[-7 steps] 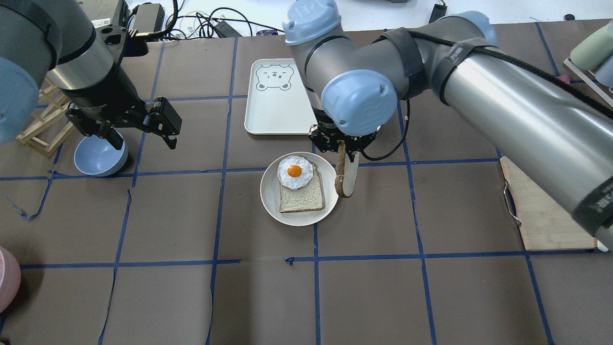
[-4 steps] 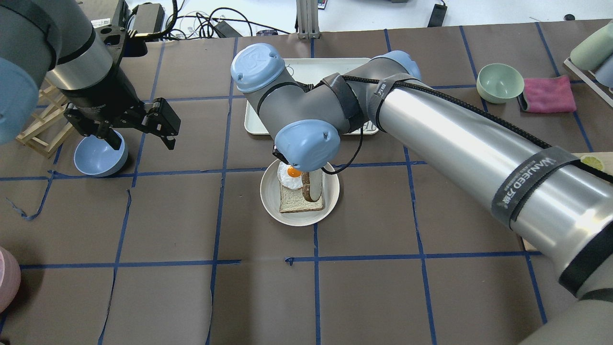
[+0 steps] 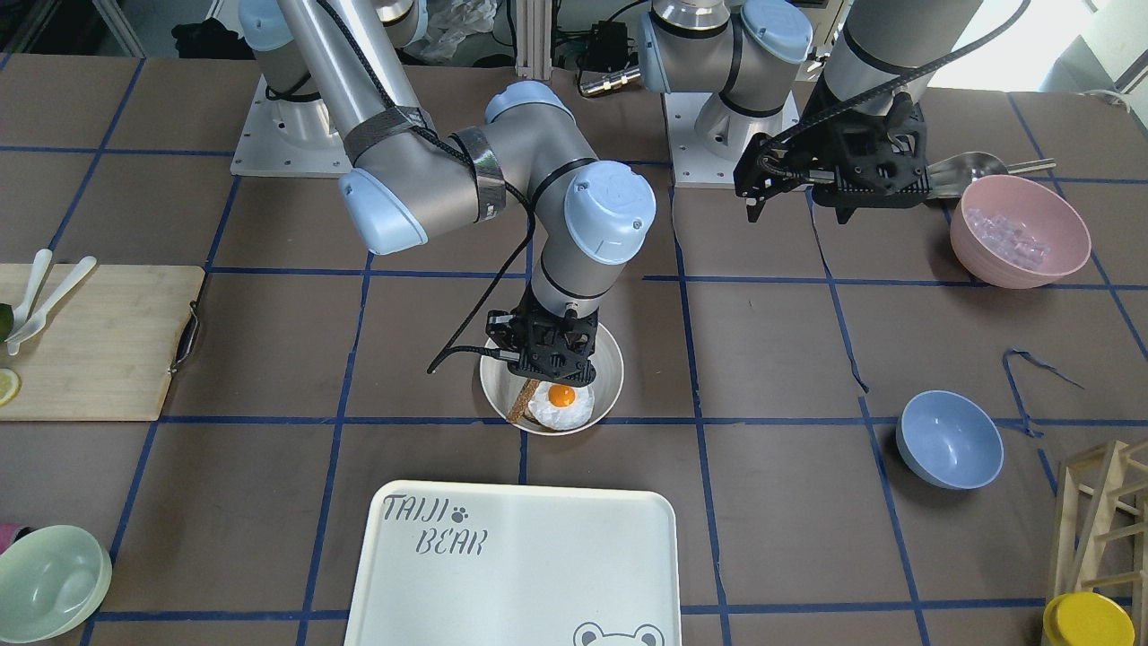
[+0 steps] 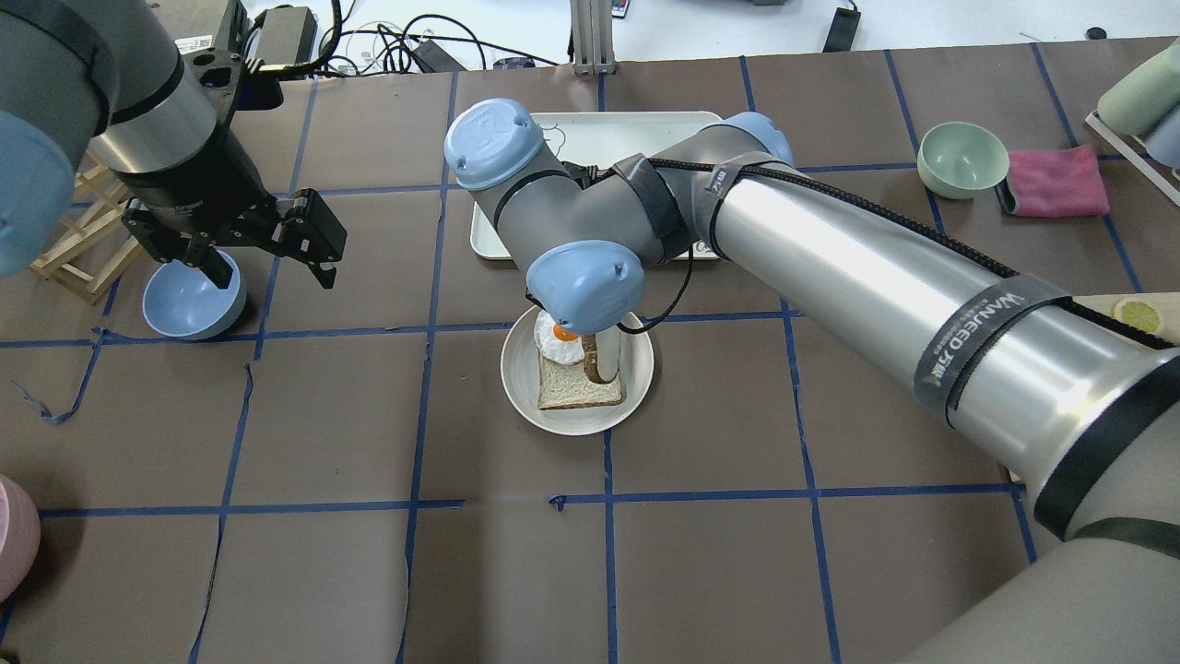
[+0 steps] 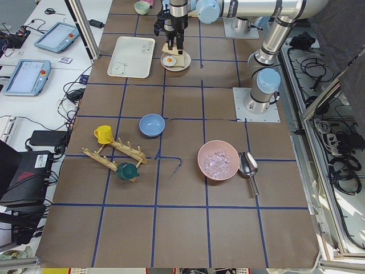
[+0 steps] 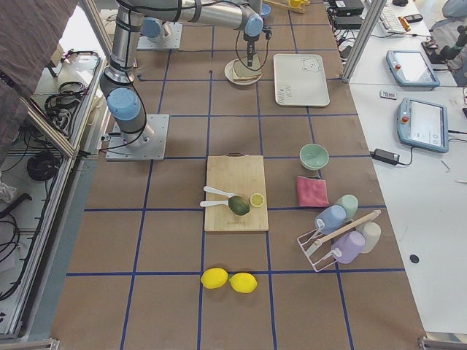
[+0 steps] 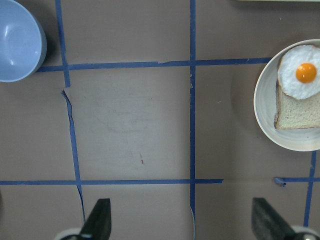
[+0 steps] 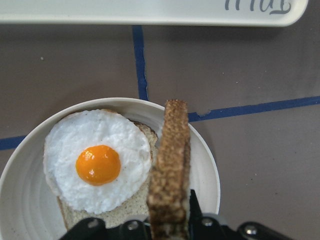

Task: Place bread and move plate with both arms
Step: 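Lay the bread slice on top of the egg and open the right gripper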

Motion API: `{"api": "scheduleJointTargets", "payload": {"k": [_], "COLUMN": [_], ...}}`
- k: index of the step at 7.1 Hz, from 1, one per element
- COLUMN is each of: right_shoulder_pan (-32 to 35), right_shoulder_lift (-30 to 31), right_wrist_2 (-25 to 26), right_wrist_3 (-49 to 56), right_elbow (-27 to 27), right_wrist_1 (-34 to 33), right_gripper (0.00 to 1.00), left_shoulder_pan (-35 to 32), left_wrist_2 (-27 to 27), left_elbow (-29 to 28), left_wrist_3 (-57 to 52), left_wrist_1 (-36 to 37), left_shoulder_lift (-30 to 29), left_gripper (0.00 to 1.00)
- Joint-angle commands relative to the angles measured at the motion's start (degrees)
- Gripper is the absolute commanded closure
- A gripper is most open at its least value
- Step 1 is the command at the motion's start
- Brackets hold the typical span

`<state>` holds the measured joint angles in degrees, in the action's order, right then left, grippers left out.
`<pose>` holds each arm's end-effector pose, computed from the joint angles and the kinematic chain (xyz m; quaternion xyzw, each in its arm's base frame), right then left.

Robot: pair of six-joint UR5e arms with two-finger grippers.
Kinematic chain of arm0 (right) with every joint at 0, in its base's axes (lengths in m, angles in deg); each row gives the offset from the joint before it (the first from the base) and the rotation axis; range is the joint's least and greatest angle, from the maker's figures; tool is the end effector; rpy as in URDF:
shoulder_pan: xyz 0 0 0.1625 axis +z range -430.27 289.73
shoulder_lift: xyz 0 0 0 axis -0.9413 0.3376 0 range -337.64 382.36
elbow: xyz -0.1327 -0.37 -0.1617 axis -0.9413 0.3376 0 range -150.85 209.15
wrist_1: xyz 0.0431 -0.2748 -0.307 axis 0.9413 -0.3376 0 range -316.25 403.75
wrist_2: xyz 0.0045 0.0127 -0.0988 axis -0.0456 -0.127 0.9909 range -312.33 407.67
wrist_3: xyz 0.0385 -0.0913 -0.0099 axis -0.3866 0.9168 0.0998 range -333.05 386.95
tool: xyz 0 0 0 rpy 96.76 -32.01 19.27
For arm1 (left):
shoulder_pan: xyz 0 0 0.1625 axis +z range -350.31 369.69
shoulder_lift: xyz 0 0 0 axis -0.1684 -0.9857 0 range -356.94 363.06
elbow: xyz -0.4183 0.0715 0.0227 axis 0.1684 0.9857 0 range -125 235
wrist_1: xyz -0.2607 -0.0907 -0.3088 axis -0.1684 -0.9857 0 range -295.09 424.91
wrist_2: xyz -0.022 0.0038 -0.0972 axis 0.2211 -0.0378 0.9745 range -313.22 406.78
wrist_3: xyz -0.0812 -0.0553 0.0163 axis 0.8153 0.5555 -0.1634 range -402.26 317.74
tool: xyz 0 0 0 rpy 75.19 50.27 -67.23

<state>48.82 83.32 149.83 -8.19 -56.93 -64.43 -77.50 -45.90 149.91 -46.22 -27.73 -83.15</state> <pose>0.4135 -0.5122 0.2589 -0.0459 -0.9915 0.0053 0.1215 -0.1060 -0.4627 0.4732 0.0108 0.9991 0.0340 0.0214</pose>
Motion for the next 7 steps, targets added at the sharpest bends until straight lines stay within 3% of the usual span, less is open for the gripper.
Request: {"api": "scheduleJointTargets", "payload": {"k": [1, 2, 3, 4, 5, 7], "right_shoulder_pan": [0.0, 0.0, 0.0, 0.0, 0.0, -0.2], "right_shoulder_lift": [-0.1, -0.1, 0.3, 0.3, 0.4, 1.0], "right_wrist_2": [-0.6, -0.8, -2.1, -2.2, -2.3, -5.3], "right_wrist_3": [-0.1, -0.8, -1.4, -1.5, -1.9, -2.3], "right_elbow": [-0.1, -0.1, -0.1, -0.1, -0.1, 0.7], "right_wrist_1": [0.0, 0.0, -0.1, -0.1, 0.0, 0.0], "right_gripper": [0.93, 0.52, 0.26, 0.07, 0.0, 0.0], "left_shoulder_pan": [0.0, 0.0, 0.0, 0.0, 0.0, 0.0], "left_wrist_2": [-0.7, -0.8, -0.7, -0.8, -0.8, -0.8], "left_elbow": [0.4, 0.4, 0.4, 0.4, 0.4, 0.4], "left_wrist_3": [0.0, 0.0, 0.0, 0.0, 0.0, 0.0], "left_wrist_1": [0.0, 0.0, 0.0, 0.0, 0.0, 0.0], "left_shoulder_lift": [0.1, 0.1, 0.0, 0.1, 0.1, 0.0], "left_gripper": [0.0, 0.0, 0.0, 0.0, 0.0, 0.0]}}
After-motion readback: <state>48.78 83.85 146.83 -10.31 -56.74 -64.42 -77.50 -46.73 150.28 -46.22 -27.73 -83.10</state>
